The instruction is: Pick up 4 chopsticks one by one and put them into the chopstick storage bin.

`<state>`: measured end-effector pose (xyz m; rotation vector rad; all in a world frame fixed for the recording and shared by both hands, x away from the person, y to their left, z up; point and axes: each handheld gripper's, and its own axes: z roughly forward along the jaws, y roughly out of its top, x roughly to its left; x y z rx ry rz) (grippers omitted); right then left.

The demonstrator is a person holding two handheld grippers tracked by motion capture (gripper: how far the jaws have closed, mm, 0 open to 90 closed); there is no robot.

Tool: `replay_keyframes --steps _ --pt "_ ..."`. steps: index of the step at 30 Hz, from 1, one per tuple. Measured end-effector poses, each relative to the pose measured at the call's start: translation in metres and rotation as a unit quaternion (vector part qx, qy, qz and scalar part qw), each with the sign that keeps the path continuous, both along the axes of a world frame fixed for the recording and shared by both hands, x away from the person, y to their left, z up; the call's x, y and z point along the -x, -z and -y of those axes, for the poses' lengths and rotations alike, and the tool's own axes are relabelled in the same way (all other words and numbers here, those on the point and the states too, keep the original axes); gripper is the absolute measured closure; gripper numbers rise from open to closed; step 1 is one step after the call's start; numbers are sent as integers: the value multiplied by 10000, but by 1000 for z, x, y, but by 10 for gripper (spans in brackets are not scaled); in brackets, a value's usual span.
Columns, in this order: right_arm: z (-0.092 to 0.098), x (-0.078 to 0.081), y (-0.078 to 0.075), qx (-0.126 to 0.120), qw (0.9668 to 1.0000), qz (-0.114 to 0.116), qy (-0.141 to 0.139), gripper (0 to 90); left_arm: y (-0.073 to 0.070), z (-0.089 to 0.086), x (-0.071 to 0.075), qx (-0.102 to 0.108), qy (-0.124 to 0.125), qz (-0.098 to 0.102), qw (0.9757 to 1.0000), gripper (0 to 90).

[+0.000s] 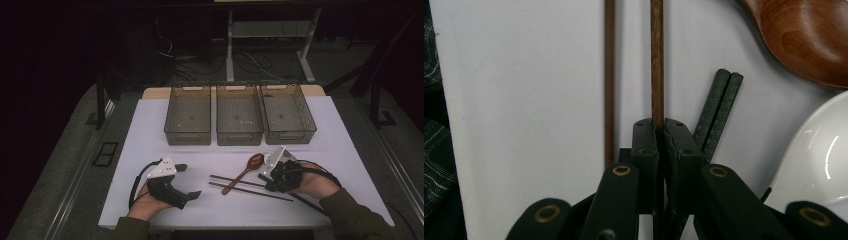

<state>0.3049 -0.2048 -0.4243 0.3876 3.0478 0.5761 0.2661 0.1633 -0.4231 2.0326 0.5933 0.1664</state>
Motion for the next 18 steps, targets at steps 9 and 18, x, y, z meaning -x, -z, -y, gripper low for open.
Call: replay_keyframes --steps 9,18 --pt "1 -1 1 -43 10000 15 -19 843 0 0 0 -5 -5 0 10000 0" --pt "4 -1 0 -106 9999 -19 1 850 1 0 0 -36 -7 -6 10000 0"
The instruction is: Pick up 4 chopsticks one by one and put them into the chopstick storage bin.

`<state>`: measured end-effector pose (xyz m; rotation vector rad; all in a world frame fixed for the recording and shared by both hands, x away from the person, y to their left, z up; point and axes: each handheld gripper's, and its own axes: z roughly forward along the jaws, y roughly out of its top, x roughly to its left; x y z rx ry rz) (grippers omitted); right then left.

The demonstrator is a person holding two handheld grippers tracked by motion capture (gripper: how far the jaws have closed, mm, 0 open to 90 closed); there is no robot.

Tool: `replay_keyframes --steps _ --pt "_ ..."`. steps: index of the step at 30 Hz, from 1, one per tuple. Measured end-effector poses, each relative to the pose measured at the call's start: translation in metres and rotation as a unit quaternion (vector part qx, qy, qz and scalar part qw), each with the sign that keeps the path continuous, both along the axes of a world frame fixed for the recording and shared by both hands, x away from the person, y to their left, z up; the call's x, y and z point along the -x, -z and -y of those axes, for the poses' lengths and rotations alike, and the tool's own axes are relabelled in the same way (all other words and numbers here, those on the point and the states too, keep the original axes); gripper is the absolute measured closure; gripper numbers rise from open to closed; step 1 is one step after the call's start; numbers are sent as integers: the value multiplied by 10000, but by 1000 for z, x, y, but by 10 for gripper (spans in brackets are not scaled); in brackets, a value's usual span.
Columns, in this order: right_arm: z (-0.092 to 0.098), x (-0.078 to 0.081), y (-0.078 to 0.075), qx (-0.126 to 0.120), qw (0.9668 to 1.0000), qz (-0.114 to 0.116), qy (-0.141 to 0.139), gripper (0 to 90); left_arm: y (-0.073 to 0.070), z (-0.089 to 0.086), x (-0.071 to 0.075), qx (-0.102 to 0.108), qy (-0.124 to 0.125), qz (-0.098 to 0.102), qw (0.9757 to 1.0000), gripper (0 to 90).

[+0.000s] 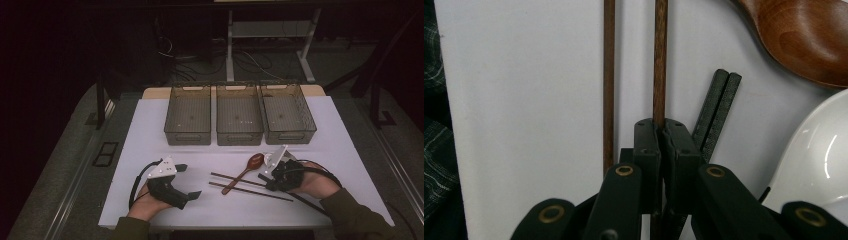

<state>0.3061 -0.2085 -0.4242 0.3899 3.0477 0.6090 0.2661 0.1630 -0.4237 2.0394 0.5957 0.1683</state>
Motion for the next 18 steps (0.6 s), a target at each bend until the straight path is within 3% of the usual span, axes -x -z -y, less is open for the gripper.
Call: replay_keyframes --steps 14,18 --pt "11 -3 -5 -481 9988 -78 89 850 5 0 -1 10 -69 -25 10000 0" --pt "14 -3 -6 -732 9967 -199 293 850 5 -1 -1 31 -92 -53 9999 0"
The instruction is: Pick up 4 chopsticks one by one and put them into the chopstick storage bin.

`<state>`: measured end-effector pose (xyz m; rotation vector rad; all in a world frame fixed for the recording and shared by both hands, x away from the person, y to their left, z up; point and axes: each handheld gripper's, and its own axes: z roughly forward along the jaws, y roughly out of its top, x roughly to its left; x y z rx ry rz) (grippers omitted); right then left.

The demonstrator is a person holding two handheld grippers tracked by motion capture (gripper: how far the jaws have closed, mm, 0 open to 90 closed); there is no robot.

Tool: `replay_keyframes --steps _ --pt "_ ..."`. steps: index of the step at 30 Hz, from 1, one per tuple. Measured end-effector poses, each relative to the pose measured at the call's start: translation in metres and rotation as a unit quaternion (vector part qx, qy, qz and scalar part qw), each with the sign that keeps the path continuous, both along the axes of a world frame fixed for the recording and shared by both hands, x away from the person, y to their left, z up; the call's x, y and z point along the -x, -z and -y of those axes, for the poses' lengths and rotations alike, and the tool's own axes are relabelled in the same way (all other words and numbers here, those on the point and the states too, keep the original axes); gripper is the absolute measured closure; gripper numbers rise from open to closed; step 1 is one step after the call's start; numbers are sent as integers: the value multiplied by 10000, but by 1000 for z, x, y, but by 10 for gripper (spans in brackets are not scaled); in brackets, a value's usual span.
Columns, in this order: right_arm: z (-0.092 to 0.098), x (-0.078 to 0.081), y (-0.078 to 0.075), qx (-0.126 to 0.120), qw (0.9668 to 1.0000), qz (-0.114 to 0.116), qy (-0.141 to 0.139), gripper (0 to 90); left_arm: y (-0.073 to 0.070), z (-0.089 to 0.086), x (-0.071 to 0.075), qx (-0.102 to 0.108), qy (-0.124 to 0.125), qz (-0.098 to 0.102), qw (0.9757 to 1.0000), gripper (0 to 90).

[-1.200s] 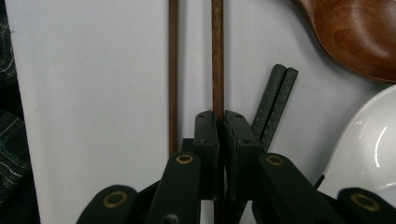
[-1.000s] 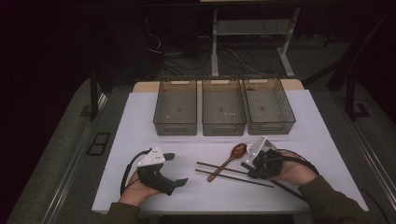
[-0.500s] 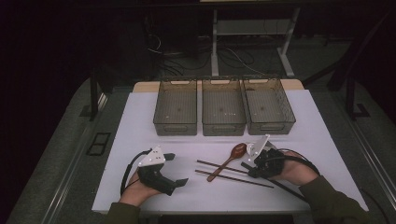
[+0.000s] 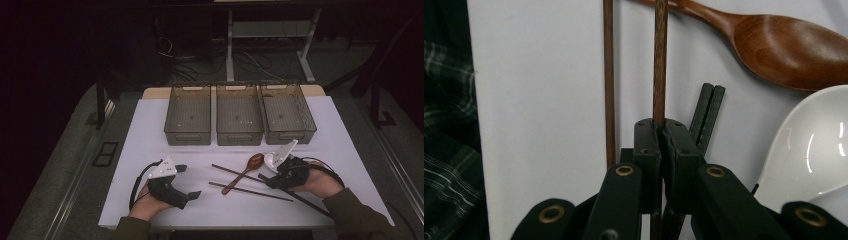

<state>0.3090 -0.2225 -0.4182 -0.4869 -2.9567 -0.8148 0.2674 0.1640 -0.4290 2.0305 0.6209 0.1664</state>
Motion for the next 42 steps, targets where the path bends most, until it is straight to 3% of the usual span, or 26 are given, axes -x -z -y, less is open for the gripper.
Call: replay_keyframes --steps 12,18,21,24,33,42 --pt "9 -7 -5 -508 9981 23 343 850 0 -2 -1 74 -93 7 9999 0" --pt "13 -6 -9 -815 9949 18 593 850 -1 -1 -1 28 -161 41 9999 0" --pt "13 -4 -11 -1049 9914 -59 774 850 -2 -1 0 61 -171 87 9998 0" --pt "15 -4 -12 -1129 9900 5 849 850 -2 0 -1 87 -177 97 9998 0" --pt "16 -7 -13 -1669 9776 113 1277 850 -1 -1 -3 98 -240 90 9996 0" --pt "6 -10 -15 -1884 9704 248 1489 850 -1 -1 -2 106 -262 162 9995 0"
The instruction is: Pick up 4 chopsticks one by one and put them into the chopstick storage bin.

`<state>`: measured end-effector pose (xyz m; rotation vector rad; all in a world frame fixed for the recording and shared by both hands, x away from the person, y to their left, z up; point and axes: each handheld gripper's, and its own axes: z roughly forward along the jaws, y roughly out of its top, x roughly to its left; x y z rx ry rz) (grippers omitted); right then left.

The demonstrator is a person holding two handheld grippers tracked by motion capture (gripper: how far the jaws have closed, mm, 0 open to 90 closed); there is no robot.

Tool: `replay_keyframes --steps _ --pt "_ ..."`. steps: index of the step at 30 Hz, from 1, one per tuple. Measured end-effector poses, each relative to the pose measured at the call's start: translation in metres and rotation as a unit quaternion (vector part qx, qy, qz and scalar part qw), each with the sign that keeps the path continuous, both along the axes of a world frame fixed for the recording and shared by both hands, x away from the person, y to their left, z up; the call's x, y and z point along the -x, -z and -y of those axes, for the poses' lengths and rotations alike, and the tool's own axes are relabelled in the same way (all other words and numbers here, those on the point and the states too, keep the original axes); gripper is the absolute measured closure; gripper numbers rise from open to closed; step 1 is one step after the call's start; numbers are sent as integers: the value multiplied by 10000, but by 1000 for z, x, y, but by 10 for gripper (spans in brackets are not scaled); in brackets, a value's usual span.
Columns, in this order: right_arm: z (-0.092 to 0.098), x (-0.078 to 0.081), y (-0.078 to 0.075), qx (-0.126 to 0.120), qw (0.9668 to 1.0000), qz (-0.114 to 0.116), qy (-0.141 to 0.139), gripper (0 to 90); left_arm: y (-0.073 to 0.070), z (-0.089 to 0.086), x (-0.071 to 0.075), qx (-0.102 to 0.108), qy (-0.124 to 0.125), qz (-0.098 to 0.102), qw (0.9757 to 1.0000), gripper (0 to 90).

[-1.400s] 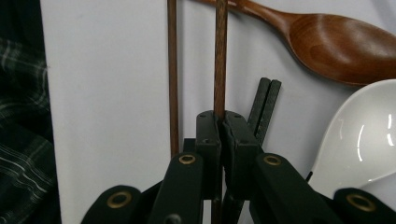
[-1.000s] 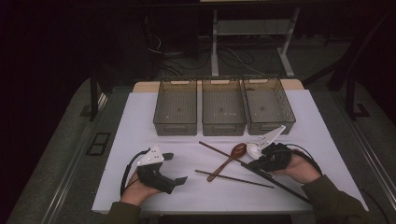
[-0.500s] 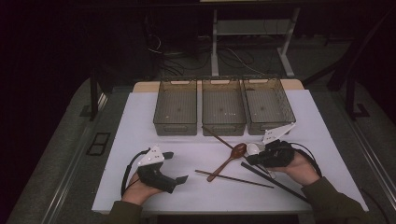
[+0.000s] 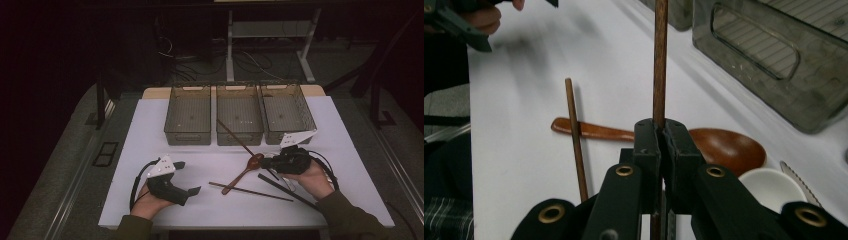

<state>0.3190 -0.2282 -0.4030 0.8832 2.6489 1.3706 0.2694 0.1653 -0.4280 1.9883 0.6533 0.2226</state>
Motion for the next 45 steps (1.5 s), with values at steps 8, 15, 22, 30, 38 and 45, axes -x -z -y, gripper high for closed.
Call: replay_keyframes --steps 8,15,22,30,38,45 --pt "-11 -6 0 -111 9998 53 141 850 0 0 0 -13 0 26 10000 0" --pt "-14 -10 0 -208 9992 119 318 850 2 0 0 -3 -31 41 10000 0" --pt "-20 -15 -3 -327 9985 179 392 850 6 -2 -1 125 -96 -30 9999 0" --pt "-29 -22 -9 -443 9976 224 475 850 5 -1 0 125 -94 -40 9999 0" --pt "-35 -31 -13 -610 9962 232 581 850 5 0 1 107 -68 -24 9999 0" --pt "-43 -39 -18 -750 9944 269 693 850 5 3 0 49 -26 -30 10000 0"
